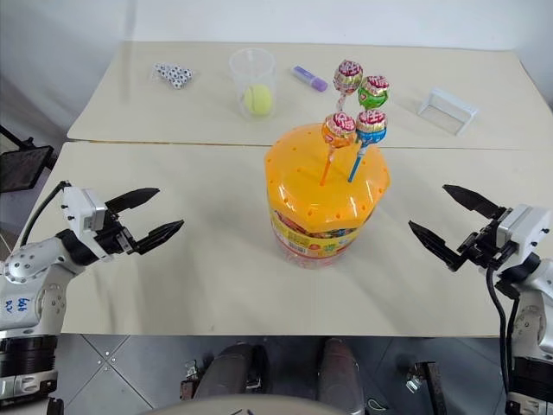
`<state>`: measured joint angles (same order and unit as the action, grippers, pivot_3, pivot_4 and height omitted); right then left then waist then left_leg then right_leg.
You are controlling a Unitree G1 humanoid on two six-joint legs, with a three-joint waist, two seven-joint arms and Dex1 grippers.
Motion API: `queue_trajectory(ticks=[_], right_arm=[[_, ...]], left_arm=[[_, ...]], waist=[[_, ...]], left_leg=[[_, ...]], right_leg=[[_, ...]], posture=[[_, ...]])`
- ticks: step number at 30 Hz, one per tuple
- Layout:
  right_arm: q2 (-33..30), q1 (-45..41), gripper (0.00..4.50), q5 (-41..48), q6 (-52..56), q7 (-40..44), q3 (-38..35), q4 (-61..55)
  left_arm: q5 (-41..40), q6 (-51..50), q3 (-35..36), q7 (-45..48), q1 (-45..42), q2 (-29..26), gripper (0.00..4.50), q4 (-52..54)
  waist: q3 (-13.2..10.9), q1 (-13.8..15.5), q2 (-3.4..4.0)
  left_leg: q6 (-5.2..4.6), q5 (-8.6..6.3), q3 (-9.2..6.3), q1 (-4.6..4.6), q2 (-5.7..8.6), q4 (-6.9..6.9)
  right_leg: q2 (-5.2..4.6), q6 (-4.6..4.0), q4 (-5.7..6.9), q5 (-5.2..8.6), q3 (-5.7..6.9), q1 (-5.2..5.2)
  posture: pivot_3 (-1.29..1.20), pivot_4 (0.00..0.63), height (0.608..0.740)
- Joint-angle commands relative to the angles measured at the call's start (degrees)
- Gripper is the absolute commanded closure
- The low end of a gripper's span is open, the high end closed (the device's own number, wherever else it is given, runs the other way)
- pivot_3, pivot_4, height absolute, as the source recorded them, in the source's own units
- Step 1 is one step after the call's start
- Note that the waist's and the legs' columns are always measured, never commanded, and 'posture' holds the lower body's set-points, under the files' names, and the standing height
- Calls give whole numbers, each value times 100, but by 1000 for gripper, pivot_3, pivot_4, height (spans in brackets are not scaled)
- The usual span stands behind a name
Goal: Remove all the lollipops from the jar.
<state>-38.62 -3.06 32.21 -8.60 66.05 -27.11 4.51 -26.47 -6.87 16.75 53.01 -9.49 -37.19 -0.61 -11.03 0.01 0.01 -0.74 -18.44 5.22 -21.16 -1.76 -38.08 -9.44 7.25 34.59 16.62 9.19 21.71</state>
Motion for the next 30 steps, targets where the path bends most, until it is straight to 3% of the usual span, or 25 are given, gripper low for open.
queue_trajectory(ticks=[1,5,7,14,20,25,30], right_arm=[[-194,139,30,147,122,131,-32,-340],[-161,396,30,532,367,169,-213,-808],[-87,641,30,1061,713,-55,-442,-1456],[351,1624,30,3000,1541,-1533,-1223,-4027],[771,2203,30,2895,1281,-1727,-1272,-4821],[881,2440,30,2741,1167,-1713,-1323,-4927],[894,2546,30,2574,1037,-1837,-1448,-4911]], left_arm=[[-226,-195,-42,182,-106,-96,0,219],[-1229,-906,123,648,-412,-103,0,478],[-2122,-1688,297,775,-832,-184,0,559],[-3352,-3134,408,985,-1871,-555,0,467],[-3269,-3520,-393,1175,-3409,-223,0,368],[-2301,-3641,-1797,1218,-4991,308,0,228],[-1888,-3620,-2399,1622,-5510,639,0,94]], waist=[[0,2,0],[0,11,0],[-1,30,0],[-4,114,3],[-5,178,-16],[-11,218,-33],[-12,120,-29]], left_leg=[[0,0,1,0,1,0],[0,0,0,-2,-3,0],[0,0,-1,-3,-4,-3],[4,-3,-9,4,-2,-3],[4,-5,-1,-4,9,-16],[0,-6,13,-9,17,-21],[4,-6,32,-7,2,-5]], right_leg=[[0,0,0,0,0,0],[0,0,0,0,0,0],[0,1,1,0,-1,0],[2,1,10,0,-6,0],[12,1,-5,0,-17,-3],[15,4,-13,-2,-22,-8],[36,4,-16,-2,-23,3]], posture=[[0,150,740],[0,150,740],[0,150,740],[0,150,740],[0,150,740],[0,150,740],[0,150,740]])
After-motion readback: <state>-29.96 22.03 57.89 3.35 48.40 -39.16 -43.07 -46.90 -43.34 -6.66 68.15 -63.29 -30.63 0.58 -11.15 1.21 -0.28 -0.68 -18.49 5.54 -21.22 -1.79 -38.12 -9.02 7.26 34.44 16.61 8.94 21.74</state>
